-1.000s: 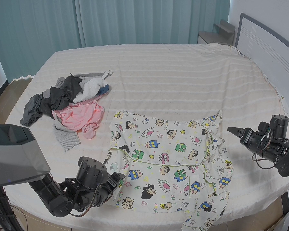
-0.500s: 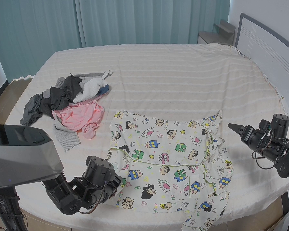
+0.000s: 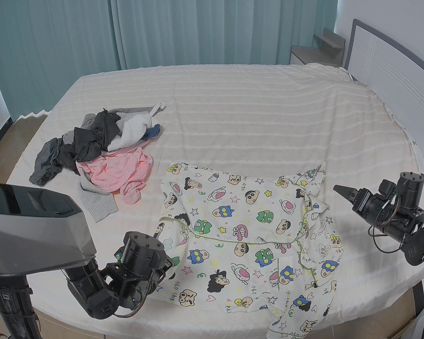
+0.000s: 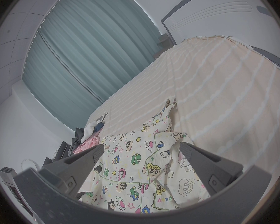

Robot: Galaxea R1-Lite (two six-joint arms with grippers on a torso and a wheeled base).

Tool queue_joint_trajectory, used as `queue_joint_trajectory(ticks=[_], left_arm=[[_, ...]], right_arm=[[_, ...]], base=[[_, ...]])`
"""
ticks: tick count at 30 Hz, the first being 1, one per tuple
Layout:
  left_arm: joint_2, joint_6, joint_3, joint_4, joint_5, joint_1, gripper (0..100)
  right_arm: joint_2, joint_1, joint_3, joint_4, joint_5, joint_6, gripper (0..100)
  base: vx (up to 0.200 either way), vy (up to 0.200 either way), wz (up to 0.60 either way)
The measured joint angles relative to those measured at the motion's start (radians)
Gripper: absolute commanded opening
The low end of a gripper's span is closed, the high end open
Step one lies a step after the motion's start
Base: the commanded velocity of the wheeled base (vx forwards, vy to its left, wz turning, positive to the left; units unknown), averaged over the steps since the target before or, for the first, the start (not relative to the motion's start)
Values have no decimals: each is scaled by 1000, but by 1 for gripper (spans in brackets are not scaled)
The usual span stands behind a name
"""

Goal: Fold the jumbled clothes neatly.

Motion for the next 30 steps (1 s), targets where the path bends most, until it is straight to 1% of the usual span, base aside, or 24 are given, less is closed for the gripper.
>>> queue_joint_trajectory(ticks=[3,4,8,10,13,16,20,24,30], left_arm=[[-4,44,27,-79,33,-1,0],[-6,71,48,-134,48,-1,0],[-3,131,104,-267,74,-1,0],[3,153,124,-324,80,1,0],[28,208,160,-465,89,7,0],[73,262,186,-564,100,18,0],[141,314,213,-580,121,44,0],[167,321,221,-581,124,62,0],[147,331,218,-581,121,95,0]], right_arm=[[0,0,3,0,0,0,100],[-1,0,3,0,0,0,100],[-2,0,5,0,0,1,100],[-3,0,5,0,0,1,100],[-4,0,7,0,0,1,100],[-6,0,7,0,0,1,100],[-19,-1,10,0,0,0,100],[-32,-3,20,-1,1,0,100],[-39,-5,28,0,1,2,100]], base=[[0,0,0],[0,0,0],[0,0,0],[0,0,0],[0,0,0],[0,0,0],[0,0,0],[0,0,0],[0,0,0]])
